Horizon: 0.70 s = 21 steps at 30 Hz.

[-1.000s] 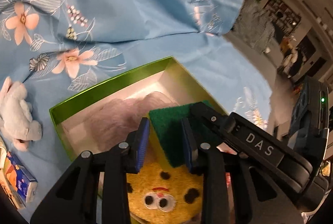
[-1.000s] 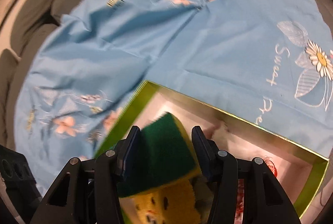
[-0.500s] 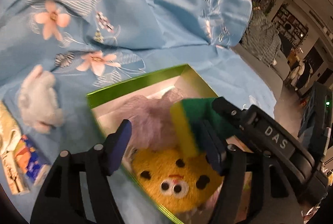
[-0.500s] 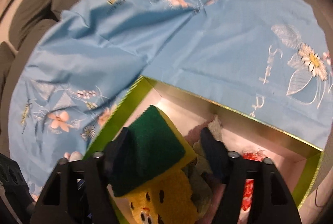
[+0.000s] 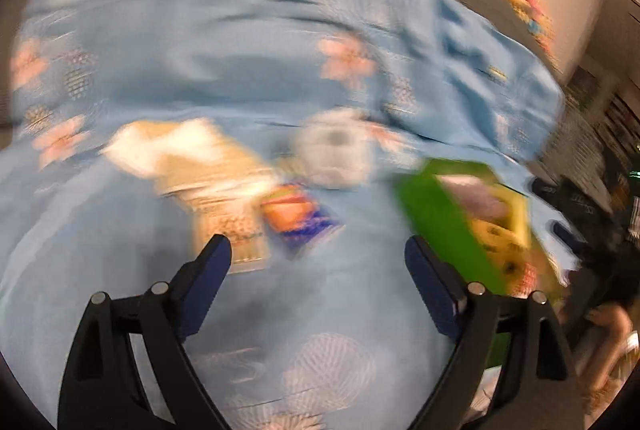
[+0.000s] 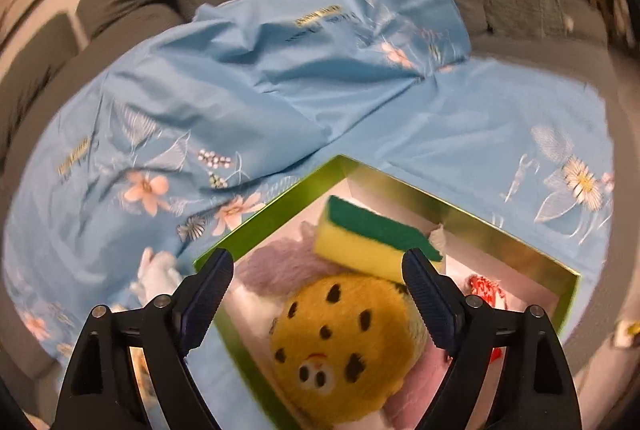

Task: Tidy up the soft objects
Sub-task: 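Move the right gripper back to the white tissue box, then grasp the white tree-print tissue pack with the right gripper and lift it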

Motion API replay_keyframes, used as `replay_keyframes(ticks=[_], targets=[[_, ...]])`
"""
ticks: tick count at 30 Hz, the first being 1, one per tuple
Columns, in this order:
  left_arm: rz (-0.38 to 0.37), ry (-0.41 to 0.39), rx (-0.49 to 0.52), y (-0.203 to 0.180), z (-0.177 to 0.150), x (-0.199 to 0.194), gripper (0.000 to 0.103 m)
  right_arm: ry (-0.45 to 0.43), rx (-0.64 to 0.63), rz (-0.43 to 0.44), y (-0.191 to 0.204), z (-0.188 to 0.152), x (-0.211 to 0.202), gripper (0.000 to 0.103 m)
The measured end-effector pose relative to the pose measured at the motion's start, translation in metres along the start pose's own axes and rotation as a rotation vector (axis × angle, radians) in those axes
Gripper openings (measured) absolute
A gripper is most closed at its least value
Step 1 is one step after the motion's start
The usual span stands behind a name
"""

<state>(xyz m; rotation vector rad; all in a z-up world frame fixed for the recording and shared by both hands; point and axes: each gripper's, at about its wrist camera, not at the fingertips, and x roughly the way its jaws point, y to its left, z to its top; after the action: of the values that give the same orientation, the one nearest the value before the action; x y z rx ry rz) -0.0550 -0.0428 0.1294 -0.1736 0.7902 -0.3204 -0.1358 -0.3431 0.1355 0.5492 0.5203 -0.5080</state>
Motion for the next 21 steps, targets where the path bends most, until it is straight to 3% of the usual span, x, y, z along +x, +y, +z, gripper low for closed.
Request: replay_keyframes(ticks=[3,10,16,21], targets=[[0.072,-0.011,-0.075,0.042,-0.009,-0.011,0.088,-0.049,-0.125,-0.035,0.041,-0.012,-0.014,0.088],[0.145,0.031,-0.247,0.108,-0.034,-0.005,0.088,-0.013,-0.428,0.108,0.141,-0.063,-0.025,0.087],[0.236,0.059,-0.298,0.133,-0.035,-0.003,0.088,0.268,-0.588,0.348,0.207,-0.128,0.018,0.087],[0.217,0.028,-0.326,0.142,-0.036,-0.014,0.088,0.388,-0.672,0.336,0.239,-0.163,0.054,0.087]])
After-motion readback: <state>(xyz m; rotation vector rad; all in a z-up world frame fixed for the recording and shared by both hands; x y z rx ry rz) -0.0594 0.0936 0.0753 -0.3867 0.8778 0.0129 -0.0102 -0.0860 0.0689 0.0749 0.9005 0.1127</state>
